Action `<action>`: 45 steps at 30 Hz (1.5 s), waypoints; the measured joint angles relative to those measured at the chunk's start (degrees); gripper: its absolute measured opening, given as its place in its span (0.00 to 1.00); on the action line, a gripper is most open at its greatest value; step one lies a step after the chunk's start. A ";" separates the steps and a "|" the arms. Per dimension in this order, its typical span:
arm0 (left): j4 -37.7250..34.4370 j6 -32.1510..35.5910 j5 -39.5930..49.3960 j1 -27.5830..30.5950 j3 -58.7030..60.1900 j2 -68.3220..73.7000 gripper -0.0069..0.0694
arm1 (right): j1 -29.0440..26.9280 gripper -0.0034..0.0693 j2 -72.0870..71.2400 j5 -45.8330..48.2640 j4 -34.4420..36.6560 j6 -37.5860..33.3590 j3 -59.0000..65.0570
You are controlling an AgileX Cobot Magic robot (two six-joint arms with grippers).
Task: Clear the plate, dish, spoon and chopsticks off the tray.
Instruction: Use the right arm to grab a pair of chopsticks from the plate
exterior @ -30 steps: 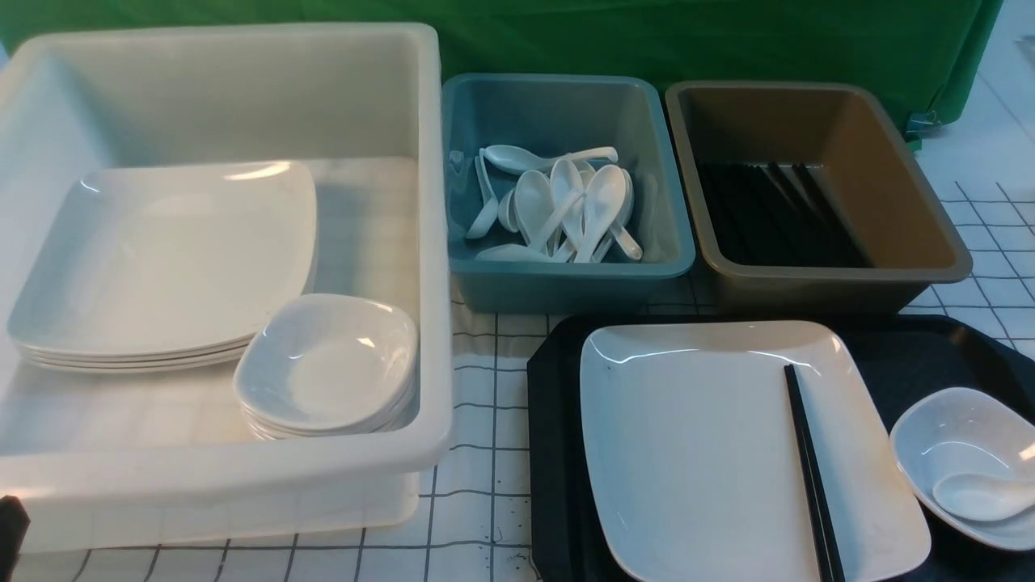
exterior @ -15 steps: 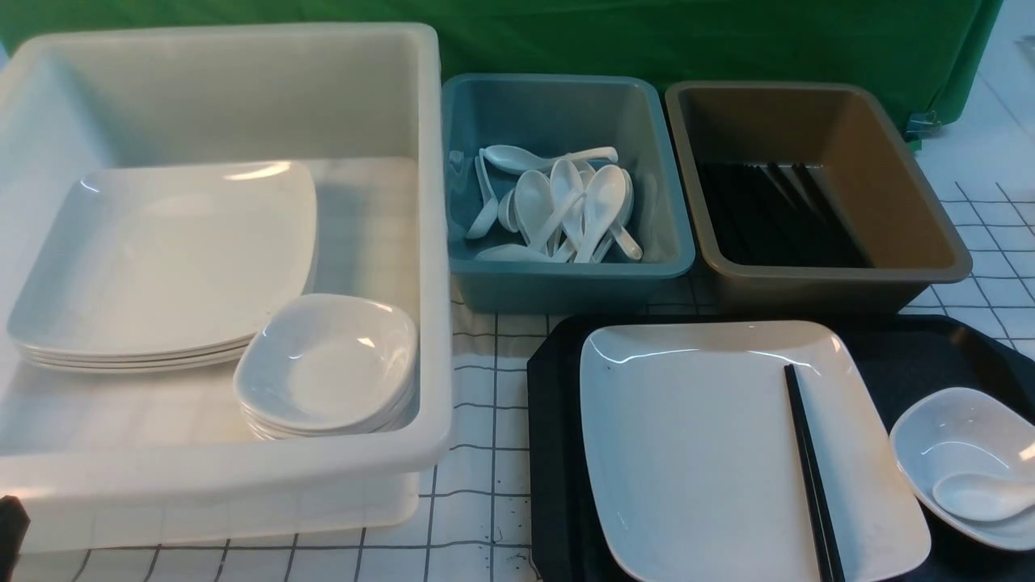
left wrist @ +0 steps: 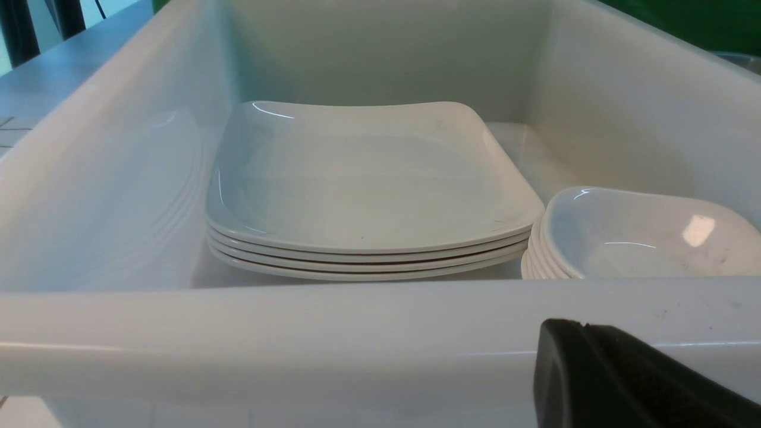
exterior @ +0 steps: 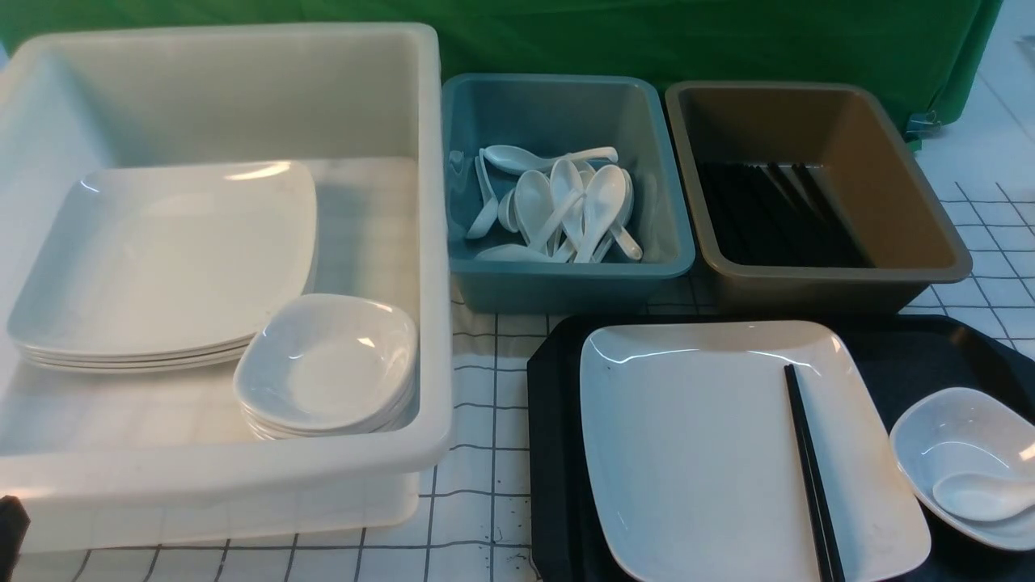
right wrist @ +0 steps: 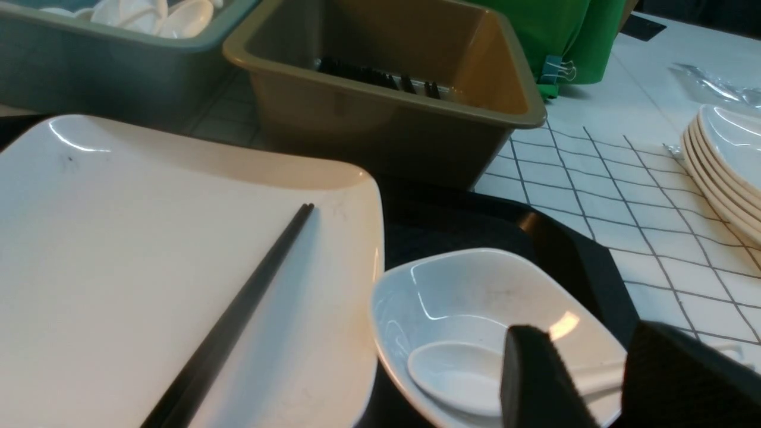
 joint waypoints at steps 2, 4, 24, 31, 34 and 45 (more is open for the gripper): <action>0.00 0.00 0.00 0.00 0.00 0.00 0.12 | 0.00 0.38 0.00 -1.10 0.00 -0.64 0.00; 0.00 0.00 0.00 0.00 0.00 0.00 0.12 | 0.00 0.38 0.00 -3.24 0.00 -1.27 0.00; 0.00 0.00 0.00 0.00 0.00 0.00 0.12 | 0.00 0.38 0.00 -16.49 8.41 42.88 0.00; 0.00 0.00 0.00 0.00 0.00 0.00 0.12 | 0.00 0.30 0.00 -20.22 8.59 43.40 -4.45; 0.00 0.00 0.00 0.00 0.00 0.00 0.12 | 0.00 0.15 2.10 -20.33 8.59 33.45 -13.57; 0.00 0.00 0.00 0.00 0.00 0.00 0.12 | 0.00 0.07 30.02 21.56 8.48 16.21 -41.39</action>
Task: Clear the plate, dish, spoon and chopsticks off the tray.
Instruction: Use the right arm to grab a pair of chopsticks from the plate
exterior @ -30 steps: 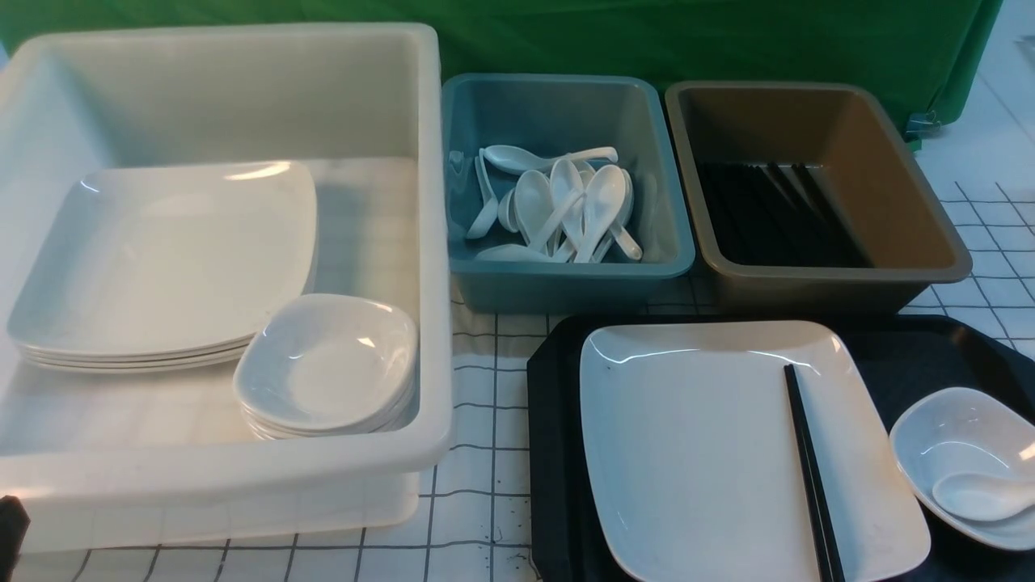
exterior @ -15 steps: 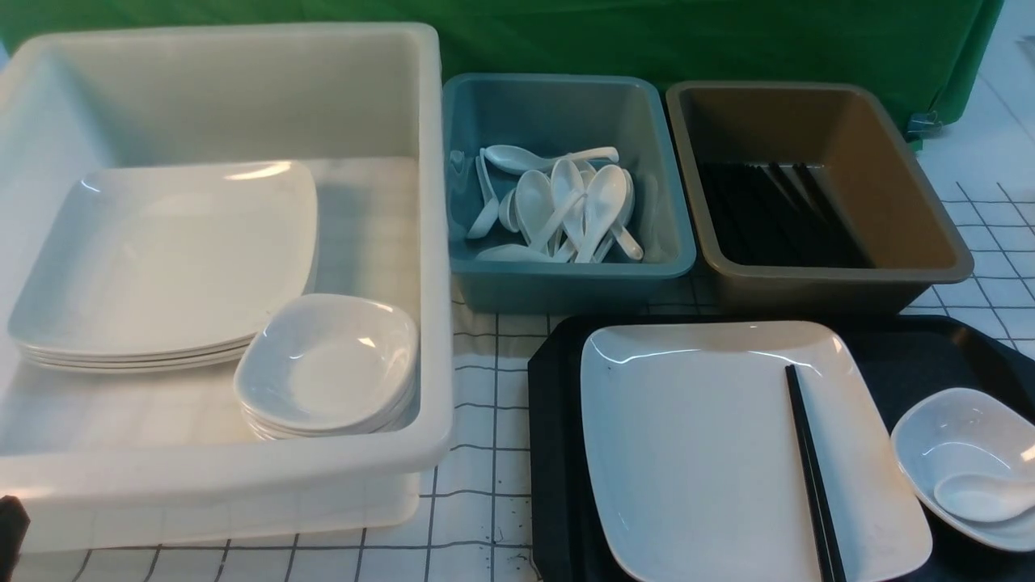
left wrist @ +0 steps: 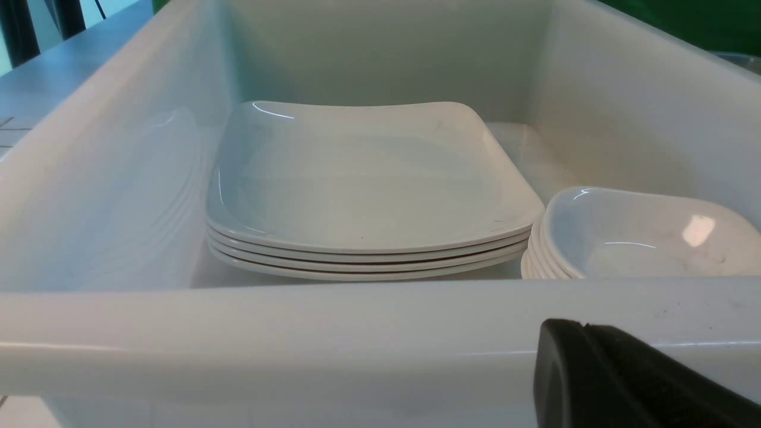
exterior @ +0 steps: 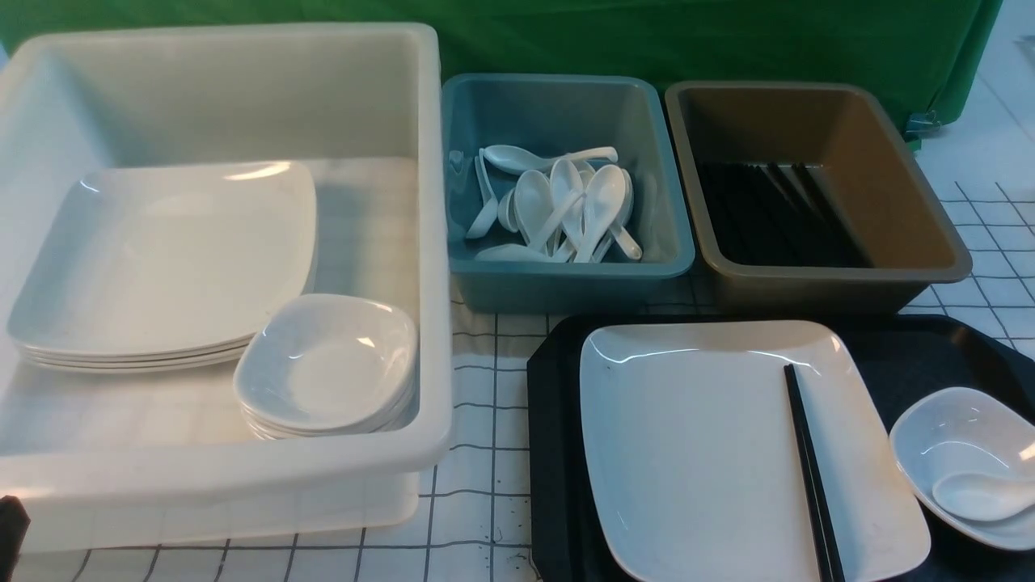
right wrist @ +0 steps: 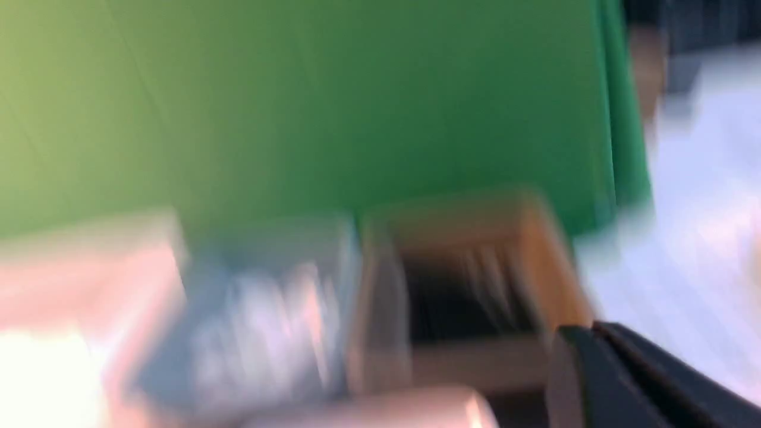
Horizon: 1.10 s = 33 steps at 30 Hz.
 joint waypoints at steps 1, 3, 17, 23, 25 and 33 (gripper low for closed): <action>0.00 0.00 0.00 0.00 0.00 0.00 0.12 | 0.00 0.08 3.32 4.67 0.06 -0.26 -0.49; 0.00 0.00 0.00 0.00 0.00 0.00 0.12 | 0.00 0.14 10.95 13.24 0.39 -1.51 -0.63; 0.00 0.00 0.00 0.00 0.00 0.00 0.12 | 8.05 0.54 37.11 17.20 6.98 -13.09 -1.10; 0.00 0.00 0.00 0.00 0.00 0.00 0.12 | 17.37 0.58 44.42 14.52 3.57 -8.71 -2.87; 0.00 0.00 0.00 0.00 0.00 0.00 0.12 | 18.89 0.61 46.15 14.00 1.88 -7.58 -4.03; 0.00 0.00 0.00 0.00 0.00 0.00 0.12 | 19.70 0.75 50.91 12.41 -1.93 -5.35 -9.07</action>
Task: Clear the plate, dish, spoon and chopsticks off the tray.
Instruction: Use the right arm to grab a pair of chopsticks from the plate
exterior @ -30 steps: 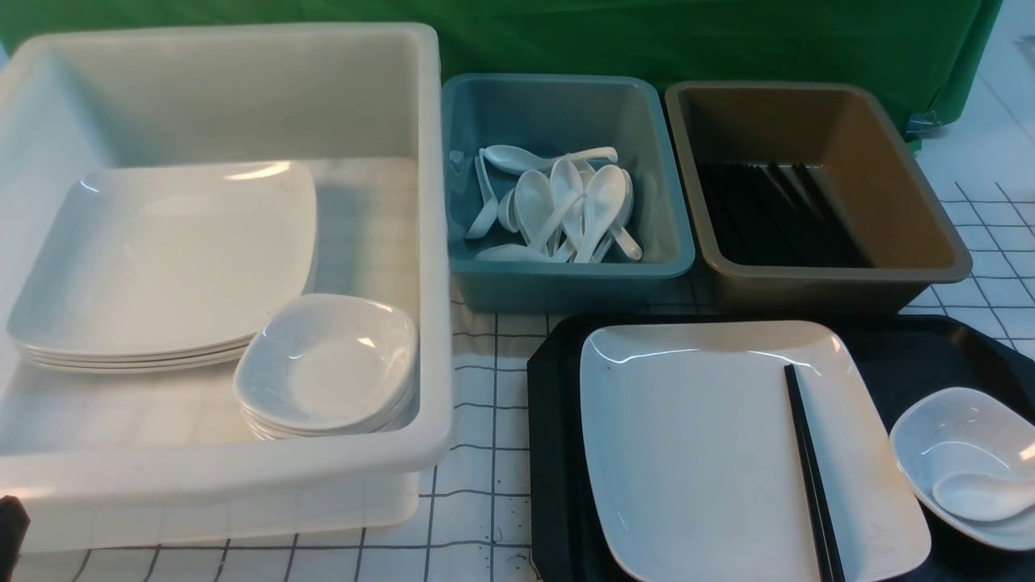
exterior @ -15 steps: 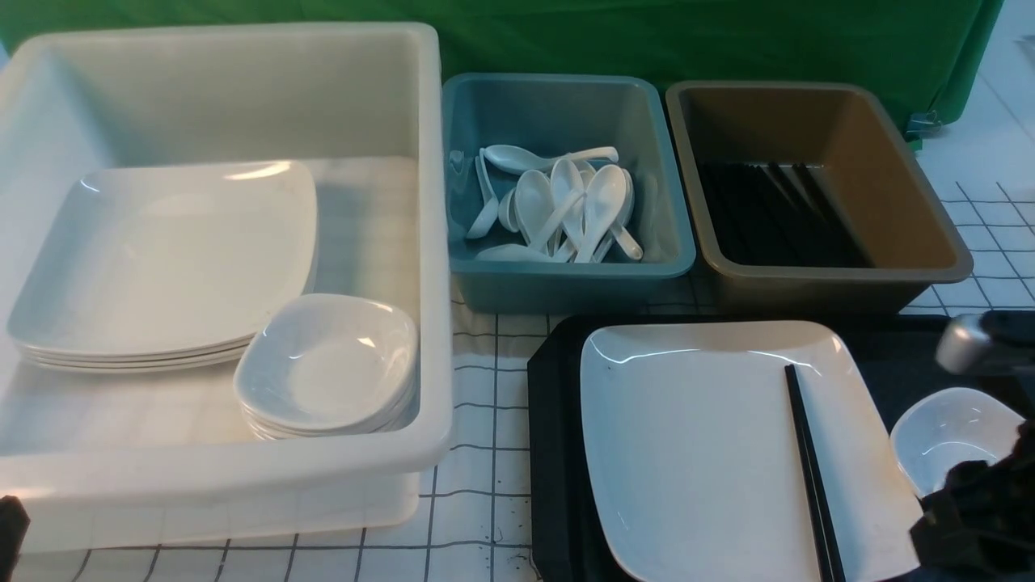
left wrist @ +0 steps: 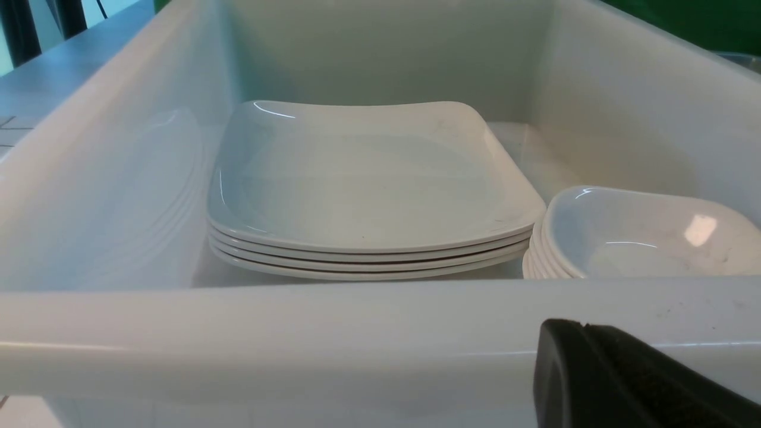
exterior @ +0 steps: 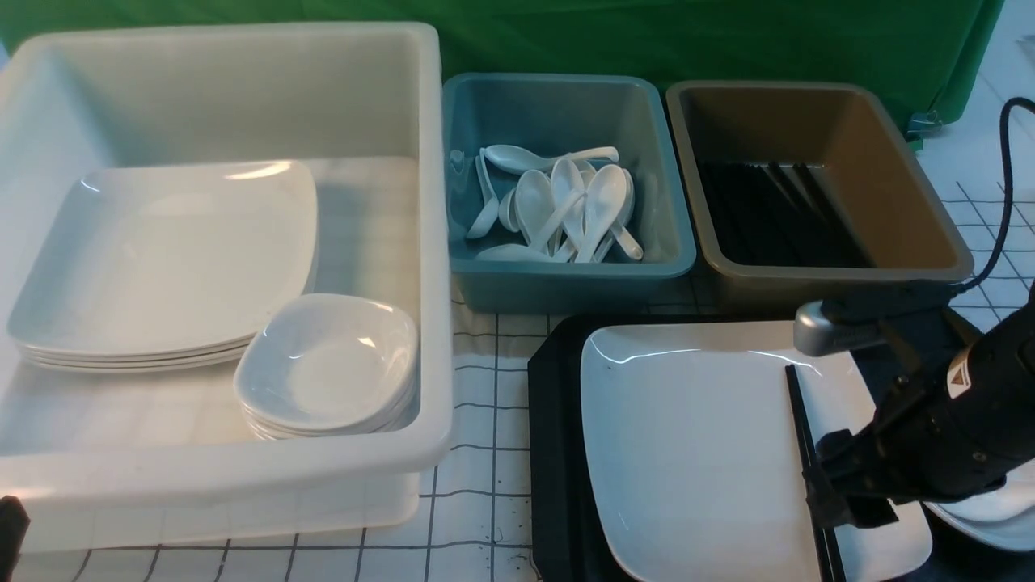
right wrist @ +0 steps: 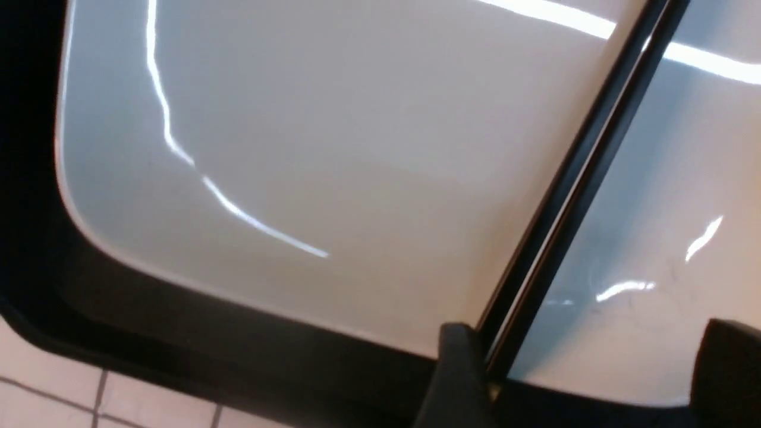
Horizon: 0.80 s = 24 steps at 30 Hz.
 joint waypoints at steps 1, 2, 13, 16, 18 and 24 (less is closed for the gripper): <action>0.00 0.00 0.00 0.00 0.00 0.00 0.12 | 0.00 0.76 0.46 -0.19 -0.25 0.05 -0.67; 0.00 0.00 0.00 0.00 0.00 0.00 0.12 | 0.00 0.76 0.85 -0.34 -0.35 0.34 -1.10; 0.00 0.00 0.00 0.00 0.00 0.00 0.12 | 0.00 0.77 6.32 -0.12 -0.99 5.78 -1.38; 0.00 0.00 0.00 0.00 0.00 0.00 0.12 | 0.00 0.77 7.91 -0.06 -1.04 6.63 -1.38; 0.00 0.00 0.00 0.00 0.00 0.00 0.12 | 0.00 0.77 9.11 -0.28 -1.04 7.21 -1.38; 0.00 0.00 0.00 0.00 0.00 0.00 0.12 | 0.00 0.71 12.19 -2.37 -1.04 7.45 -1.38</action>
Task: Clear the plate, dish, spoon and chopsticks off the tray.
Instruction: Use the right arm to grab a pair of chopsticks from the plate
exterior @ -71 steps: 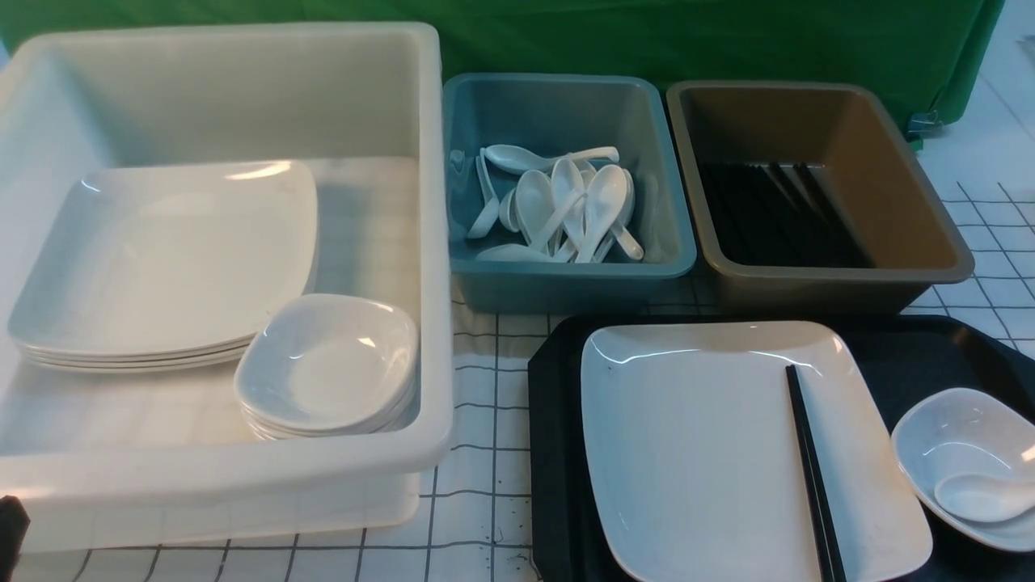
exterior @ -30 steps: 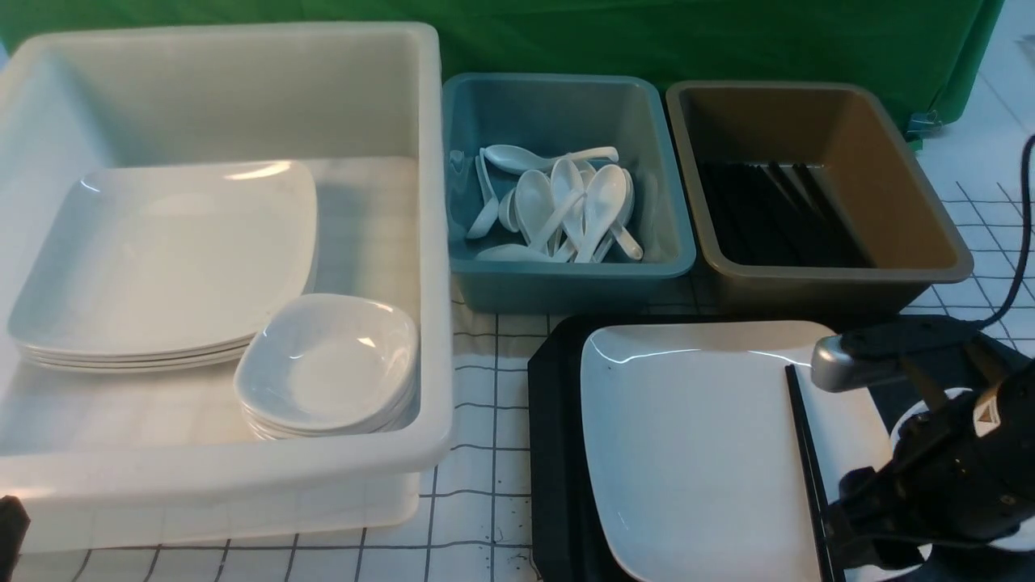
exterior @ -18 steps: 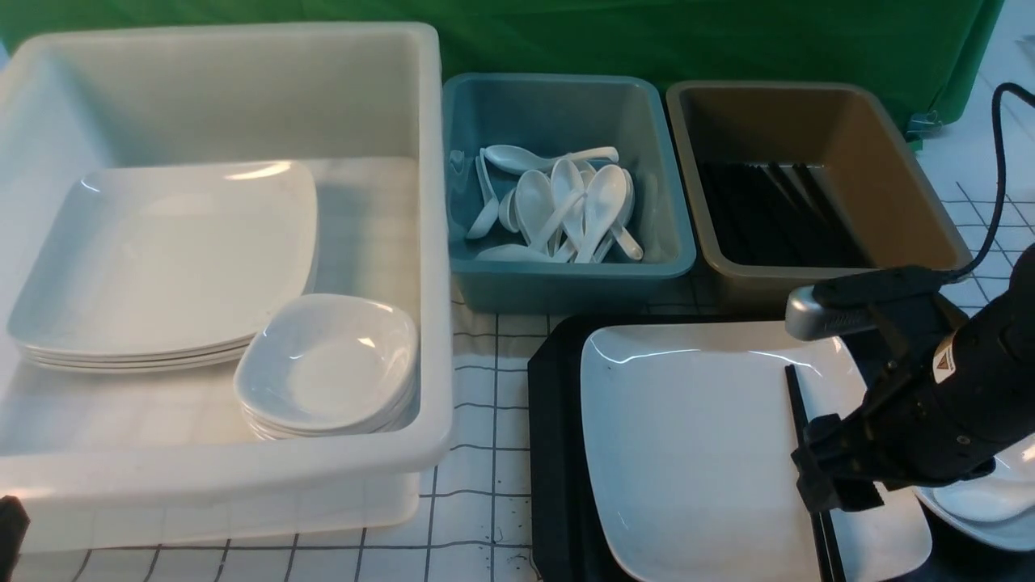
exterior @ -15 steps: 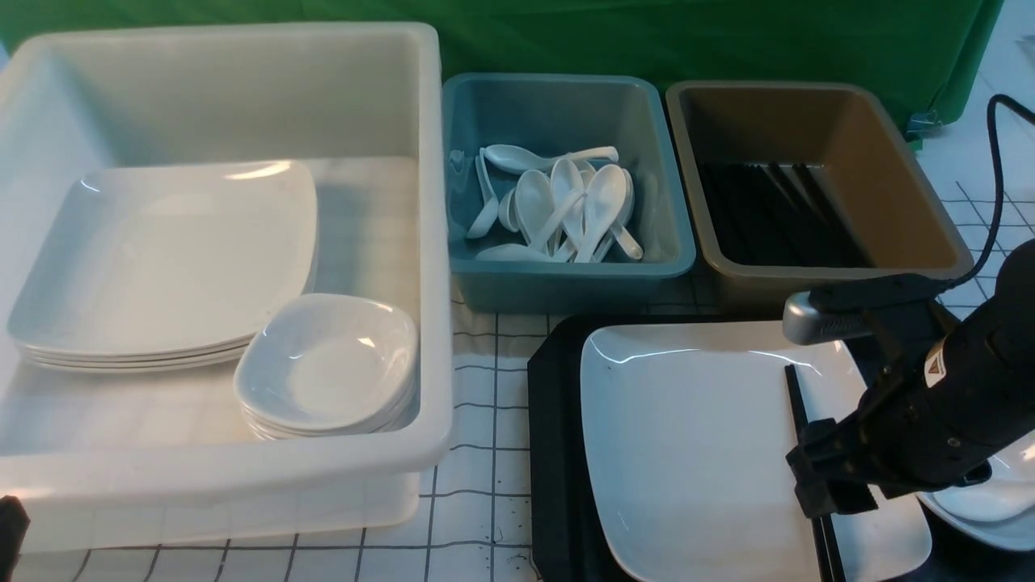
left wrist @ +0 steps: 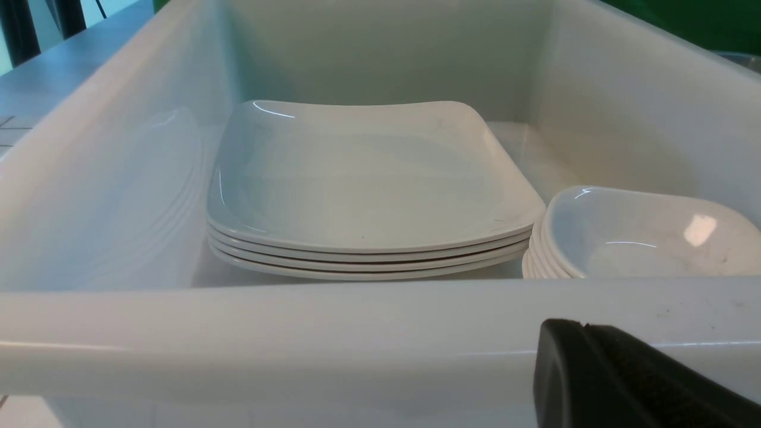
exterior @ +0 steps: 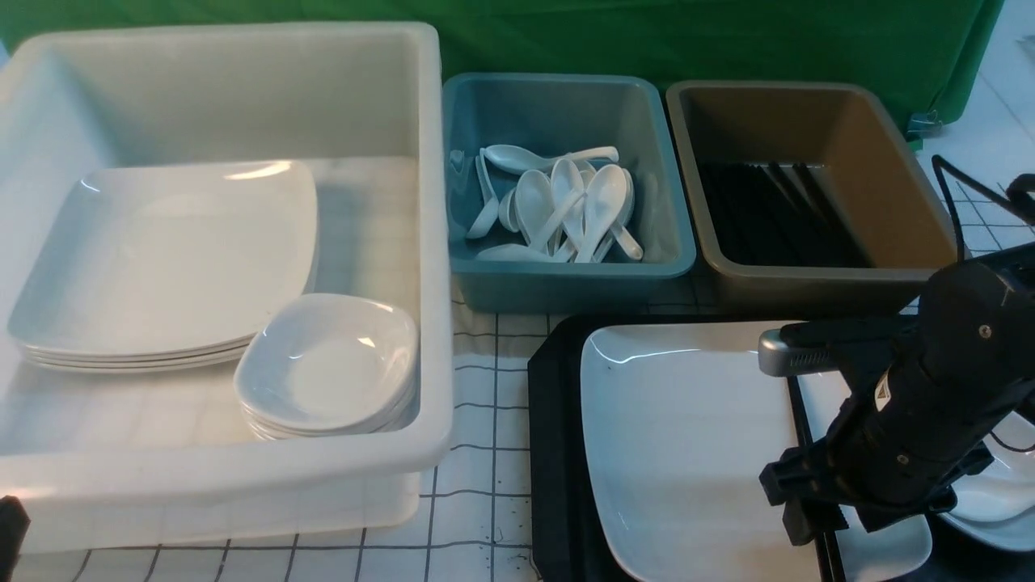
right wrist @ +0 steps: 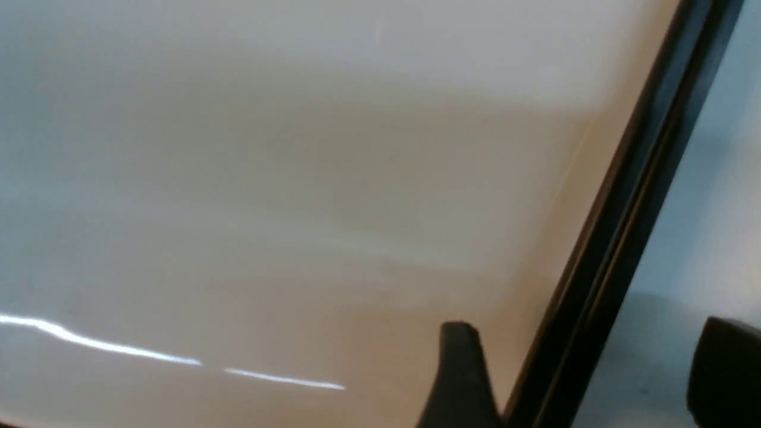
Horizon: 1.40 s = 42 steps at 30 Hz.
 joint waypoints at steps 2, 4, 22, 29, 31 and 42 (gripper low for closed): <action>0.00 0.00 0.00 0.00 0.00 0.00 0.12 | 0.00 0.67 0.53 -0.12 0.00 0.14 0.00; 0.00 0.00 0.00 0.00 0.00 0.00 0.12 | 0.00 0.64 0.65 -0.12 0.00 0.19 0.00; 0.00 0.00 0.00 0.00 0.00 0.00 0.12 | 0.00 0.43 1.85 -2.51 0.00 0.24 -0.05; 0.00 0.00 0.00 0.00 0.00 0.00 0.12 | 0.00 0.22 1.65 -1.97 0.00 0.24 -0.05; 0.00 0.00 0.00 0.00 0.00 0.00 0.12 | 0.00 0.22 0.39 -0.39 0.00 0.19 -0.05; 0.00 0.00 0.00 0.00 0.00 0.00 0.12 | -0.17 0.22 -16.59 5.18 -2.75 0.22 -8.41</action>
